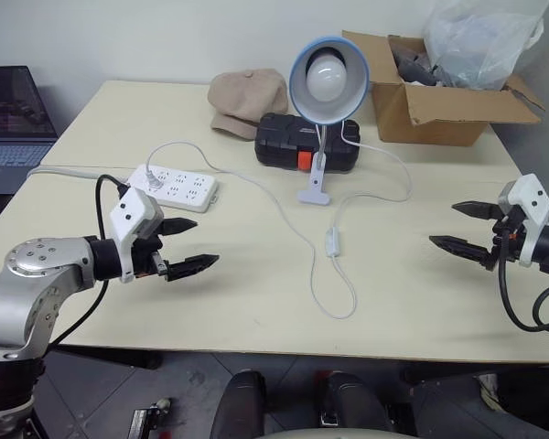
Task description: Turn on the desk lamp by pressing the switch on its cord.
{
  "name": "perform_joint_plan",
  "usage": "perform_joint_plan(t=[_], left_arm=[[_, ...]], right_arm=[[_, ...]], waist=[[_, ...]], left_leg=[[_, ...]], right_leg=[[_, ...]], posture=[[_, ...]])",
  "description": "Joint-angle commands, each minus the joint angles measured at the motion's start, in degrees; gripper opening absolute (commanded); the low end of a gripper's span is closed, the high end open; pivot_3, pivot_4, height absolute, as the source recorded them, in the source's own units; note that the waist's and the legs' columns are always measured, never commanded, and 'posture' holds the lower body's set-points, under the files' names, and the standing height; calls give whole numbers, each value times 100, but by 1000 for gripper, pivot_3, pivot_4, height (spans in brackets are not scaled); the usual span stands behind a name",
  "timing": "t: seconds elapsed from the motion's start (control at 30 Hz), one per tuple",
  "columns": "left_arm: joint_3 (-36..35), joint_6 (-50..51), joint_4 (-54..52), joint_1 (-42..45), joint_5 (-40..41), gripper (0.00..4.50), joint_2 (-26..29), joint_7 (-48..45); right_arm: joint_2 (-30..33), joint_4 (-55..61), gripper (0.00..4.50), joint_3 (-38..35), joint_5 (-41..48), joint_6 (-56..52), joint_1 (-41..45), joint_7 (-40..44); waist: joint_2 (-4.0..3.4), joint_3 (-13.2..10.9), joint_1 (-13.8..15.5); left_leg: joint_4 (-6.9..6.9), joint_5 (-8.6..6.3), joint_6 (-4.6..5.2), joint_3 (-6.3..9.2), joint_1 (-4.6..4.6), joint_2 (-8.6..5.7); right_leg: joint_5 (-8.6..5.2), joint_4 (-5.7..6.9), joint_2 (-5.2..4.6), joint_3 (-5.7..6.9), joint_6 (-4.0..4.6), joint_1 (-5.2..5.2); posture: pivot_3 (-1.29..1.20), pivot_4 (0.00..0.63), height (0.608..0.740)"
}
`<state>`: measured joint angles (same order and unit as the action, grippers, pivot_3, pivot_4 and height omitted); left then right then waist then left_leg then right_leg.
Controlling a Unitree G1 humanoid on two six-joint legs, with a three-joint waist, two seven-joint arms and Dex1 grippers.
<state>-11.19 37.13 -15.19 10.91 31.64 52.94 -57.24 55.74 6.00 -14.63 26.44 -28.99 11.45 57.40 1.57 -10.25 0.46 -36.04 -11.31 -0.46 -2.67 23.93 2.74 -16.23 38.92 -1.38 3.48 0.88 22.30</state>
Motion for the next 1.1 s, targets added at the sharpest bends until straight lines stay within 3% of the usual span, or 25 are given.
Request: perform_joint_plan(t=[0.03,0.33,0.5,0.73,0.9,1.1], left_arm=[[-122,2,-64,181,238,4500,-30,-121],[-148,-8,-111,148,229,4500,-115,74],[-172,-69,-67,171,355,4500,-209,-25],[282,-465,-48,104,-87,4500,-77,-346],[383,-436,-207,303,107,4500,-263,-402],[574,-406,-429,406,189,4500,-325,-548]], right_arm=[[21,152,4422,-154,38,70,79,-2],[-54,154,4422,-80,221,-498,320,-152],[-94,328,4422,65,419,-1178,659,-328],[-214,527,4422,503,742,-2609,1501,-734],[-856,396,4422,701,1268,-4377,2358,-1369],[-2185,-406,4422,521,1139,-5962,3215,-2406]], waist=[[1,0,0],[1,-1,-5],[1,-1,-6],[-2,-3,-27],[-1,-3,-29],[1,-3,-55]], left_leg=[[0,0,0,0,0,0],[1,0,0,-5,-2,1],[0,0,0,-8,-1,2],[4,0,0,-11,-2,2],[4,-1,1,-15,2,5],[6,0,1,-23,6,5]], right_leg=[[0,0,0,0,0,0],[0,0,0,-4,0,1],[0,0,0,-6,0,1],[0,2,0,-8,0,5],[0,0,0,-11,1,8],[2,5,2,-19,0,15]], posture=[[0,150,740],[0,150,740],[0,150,740],[0,150,740],[0,150,740],[0,150,740]])
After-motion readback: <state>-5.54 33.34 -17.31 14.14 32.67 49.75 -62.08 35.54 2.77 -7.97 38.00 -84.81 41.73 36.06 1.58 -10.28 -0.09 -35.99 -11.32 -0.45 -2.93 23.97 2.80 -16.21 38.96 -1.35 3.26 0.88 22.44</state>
